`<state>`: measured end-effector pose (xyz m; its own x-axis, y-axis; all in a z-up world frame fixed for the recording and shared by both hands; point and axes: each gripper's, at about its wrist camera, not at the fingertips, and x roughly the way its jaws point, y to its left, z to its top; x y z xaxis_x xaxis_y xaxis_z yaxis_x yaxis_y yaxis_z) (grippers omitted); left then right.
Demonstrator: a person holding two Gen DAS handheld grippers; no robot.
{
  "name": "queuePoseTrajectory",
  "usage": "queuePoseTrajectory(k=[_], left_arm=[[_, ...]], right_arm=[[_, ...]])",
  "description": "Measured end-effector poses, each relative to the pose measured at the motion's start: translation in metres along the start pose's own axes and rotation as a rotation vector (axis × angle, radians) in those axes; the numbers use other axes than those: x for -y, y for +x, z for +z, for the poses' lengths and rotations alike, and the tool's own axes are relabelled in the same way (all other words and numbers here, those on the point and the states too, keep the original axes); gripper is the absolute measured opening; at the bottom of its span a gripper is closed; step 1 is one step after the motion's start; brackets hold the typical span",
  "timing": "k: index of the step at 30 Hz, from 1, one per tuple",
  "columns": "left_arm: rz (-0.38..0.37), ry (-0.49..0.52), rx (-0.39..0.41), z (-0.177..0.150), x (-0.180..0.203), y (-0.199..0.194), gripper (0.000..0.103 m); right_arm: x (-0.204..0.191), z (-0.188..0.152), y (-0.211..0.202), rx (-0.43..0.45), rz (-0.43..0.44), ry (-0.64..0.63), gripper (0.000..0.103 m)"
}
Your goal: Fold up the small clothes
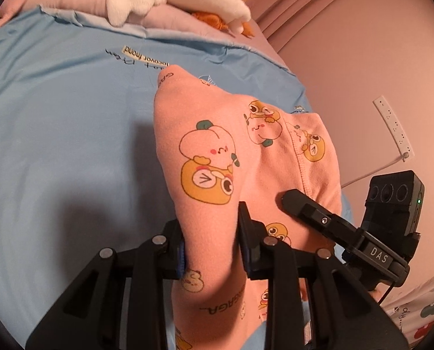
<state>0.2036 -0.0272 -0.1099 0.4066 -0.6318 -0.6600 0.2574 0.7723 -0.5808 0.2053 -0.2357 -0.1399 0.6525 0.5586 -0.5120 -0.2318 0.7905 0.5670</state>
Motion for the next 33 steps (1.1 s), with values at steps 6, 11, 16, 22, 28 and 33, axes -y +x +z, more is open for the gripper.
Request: queuePoseTrajectory(k=[6, 11, 16, 22, 28, 33], left_arm=[[0.022, 0.050, 0.060, -0.029, 0.016, -0.047, 0.028], [0.036, 0.061, 0.085, -0.051, 0.029, -0.073, 0.029], [0.024, 0.056, 0.106, -0.066, 0.037, -0.101, 0.028], [0.031, 0.081, 0.167, -0.079, 0.051, -0.135, 0.029], [0.047, 0.114, 0.221, -0.093, 0.062, -0.163, 0.029], [0.057, 0.140, 0.258, -0.103, 0.068, -0.180, 0.029]], right_arm=[[-0.037, -0.018, -0.027, 0.022, 0.031, -0.045, 0.033], [-0.059, -0.038, -0.047, 0.028, 0.055, -0.067, 0.033], [-0.078, -0.050, -0.063, 0.052, 0.093, -0.083, 0.033], [-0.101, -0.058, -0.079, 0.077, 0.122, -0.128, 0.033], [-0.120, -0.062, -0.090, 0.095, 0.138, -0.179, 0.033], [-0.135, -0.068, -0.099, 0.109, 0.140, -0.221, 0.033]])
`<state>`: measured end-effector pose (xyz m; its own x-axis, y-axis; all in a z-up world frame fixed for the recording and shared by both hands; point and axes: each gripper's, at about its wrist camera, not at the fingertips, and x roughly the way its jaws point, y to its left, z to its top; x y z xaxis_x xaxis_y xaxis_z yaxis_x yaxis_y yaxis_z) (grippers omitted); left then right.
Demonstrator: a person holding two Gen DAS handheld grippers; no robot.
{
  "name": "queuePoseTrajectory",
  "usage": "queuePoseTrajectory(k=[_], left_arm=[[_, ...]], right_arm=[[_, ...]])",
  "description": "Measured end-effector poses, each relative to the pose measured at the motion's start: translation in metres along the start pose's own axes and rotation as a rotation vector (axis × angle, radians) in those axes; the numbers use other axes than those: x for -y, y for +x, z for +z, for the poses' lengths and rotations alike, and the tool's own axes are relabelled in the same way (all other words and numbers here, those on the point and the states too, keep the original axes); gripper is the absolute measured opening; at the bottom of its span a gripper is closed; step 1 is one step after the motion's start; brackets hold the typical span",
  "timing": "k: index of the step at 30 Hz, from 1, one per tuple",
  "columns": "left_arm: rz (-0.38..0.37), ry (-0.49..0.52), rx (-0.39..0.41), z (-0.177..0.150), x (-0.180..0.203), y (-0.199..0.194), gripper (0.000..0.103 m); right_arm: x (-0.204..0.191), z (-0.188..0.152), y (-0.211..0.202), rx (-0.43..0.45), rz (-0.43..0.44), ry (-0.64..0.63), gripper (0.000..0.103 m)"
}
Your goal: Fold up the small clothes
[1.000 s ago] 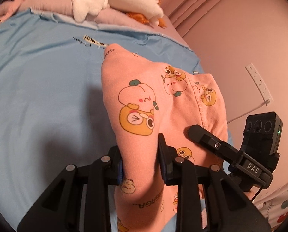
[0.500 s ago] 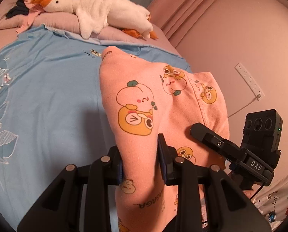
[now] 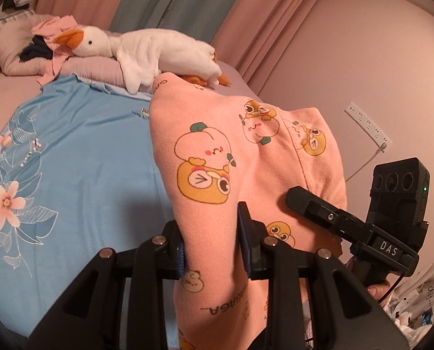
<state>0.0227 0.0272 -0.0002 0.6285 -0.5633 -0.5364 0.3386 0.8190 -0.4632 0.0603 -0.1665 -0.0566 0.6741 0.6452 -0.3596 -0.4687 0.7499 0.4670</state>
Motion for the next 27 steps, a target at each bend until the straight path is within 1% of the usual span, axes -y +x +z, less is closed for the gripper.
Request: queuePoseTrajectory(k=[7, 17, 27], left_arm=[[0.009, 0.026, 0.054, -0.004, 0.003, -0.022, 0.029], [0.016, 0.041, 0.129, 0.000, 0.002, -0.050, 0.029], [0.018, 0.048, 0.170, 0.004, -0.001, -0.059, 0.029]], right_arm=[[-0.021, 0.000, -0.008, 0.016, -0.008, -0.074, 0.033], [-0.042, 0.009, -0.009, 0.044, 0.028, -0.142, 0.033], [-0.054, 0.015, -0.006, 0.056, 0.034, -0.199, 0.033]])
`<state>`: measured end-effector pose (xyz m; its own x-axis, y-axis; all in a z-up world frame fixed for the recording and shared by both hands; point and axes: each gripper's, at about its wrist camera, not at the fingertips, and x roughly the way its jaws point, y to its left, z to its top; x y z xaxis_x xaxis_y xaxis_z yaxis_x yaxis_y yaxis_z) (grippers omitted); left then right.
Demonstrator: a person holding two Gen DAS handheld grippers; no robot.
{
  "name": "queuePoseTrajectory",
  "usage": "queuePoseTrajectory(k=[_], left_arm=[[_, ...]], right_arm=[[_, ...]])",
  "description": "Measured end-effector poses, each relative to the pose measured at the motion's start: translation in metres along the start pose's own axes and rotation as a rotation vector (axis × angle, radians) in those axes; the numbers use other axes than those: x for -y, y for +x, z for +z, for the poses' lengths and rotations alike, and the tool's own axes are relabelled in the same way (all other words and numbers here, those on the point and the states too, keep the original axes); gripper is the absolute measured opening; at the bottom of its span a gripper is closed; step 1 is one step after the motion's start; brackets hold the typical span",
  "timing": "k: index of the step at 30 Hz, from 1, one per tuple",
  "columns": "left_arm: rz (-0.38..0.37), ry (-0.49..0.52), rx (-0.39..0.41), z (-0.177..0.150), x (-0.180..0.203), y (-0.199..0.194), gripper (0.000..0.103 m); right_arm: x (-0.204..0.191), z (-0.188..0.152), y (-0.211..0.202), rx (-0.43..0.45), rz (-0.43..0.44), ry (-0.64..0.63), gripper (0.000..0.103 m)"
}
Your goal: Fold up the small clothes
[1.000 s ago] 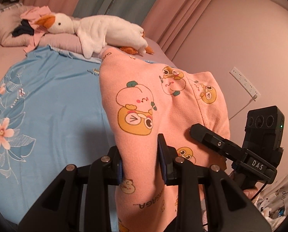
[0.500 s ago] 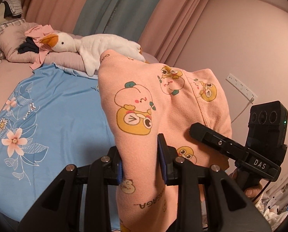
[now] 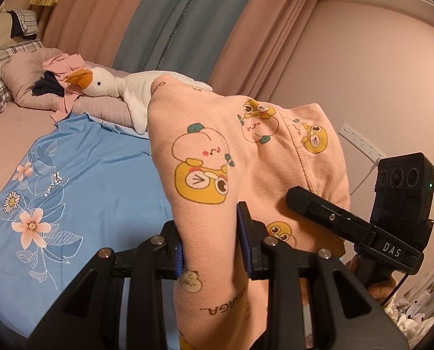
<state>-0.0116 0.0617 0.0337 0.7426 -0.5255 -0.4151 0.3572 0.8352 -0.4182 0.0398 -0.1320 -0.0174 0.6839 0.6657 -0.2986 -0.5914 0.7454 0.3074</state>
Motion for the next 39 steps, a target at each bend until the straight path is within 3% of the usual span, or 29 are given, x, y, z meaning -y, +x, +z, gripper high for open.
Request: queuePoseTrajectory(k=[39], left_arm=[[0.037, 0.008, 0.017, 0.004, -0.005, 0.001, 0.029]], right_arm=[[0.001, 0.012, 0.021, -0.021, 0.005, -0.058, 0.033]])
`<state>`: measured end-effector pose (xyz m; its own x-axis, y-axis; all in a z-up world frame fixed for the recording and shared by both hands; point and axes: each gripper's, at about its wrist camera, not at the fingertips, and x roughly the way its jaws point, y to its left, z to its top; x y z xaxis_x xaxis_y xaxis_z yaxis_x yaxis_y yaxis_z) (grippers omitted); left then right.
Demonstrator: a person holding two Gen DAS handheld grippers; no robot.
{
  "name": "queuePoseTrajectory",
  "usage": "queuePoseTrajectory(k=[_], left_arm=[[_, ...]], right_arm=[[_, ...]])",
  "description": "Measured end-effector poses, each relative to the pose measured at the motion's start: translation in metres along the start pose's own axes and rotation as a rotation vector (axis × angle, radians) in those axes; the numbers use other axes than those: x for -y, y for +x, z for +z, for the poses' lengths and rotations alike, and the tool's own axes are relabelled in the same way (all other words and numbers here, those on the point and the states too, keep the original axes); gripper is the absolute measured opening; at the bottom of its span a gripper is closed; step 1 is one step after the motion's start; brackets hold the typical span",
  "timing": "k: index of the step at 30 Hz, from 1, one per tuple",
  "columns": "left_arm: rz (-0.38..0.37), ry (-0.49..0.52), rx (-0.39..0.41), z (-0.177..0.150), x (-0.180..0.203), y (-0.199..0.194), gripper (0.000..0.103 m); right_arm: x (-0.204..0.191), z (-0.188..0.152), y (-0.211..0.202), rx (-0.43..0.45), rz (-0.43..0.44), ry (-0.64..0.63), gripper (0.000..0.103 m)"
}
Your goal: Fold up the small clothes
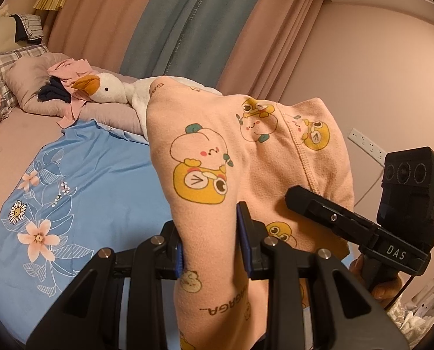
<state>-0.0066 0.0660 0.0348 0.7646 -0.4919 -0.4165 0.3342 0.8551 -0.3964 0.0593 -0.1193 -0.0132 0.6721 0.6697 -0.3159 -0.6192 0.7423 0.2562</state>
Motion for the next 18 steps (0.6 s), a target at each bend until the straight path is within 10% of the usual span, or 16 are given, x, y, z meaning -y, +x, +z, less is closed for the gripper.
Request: queuePoseTrajectory(k=[18], left_arm=[[0.082, -0.009, -0.028, 0.021, -0.046, 0.052, 0.029]], right_arm=[[0.033, 0.015, 0.071, -0.053, -0.004, -0.005, 0.033]])
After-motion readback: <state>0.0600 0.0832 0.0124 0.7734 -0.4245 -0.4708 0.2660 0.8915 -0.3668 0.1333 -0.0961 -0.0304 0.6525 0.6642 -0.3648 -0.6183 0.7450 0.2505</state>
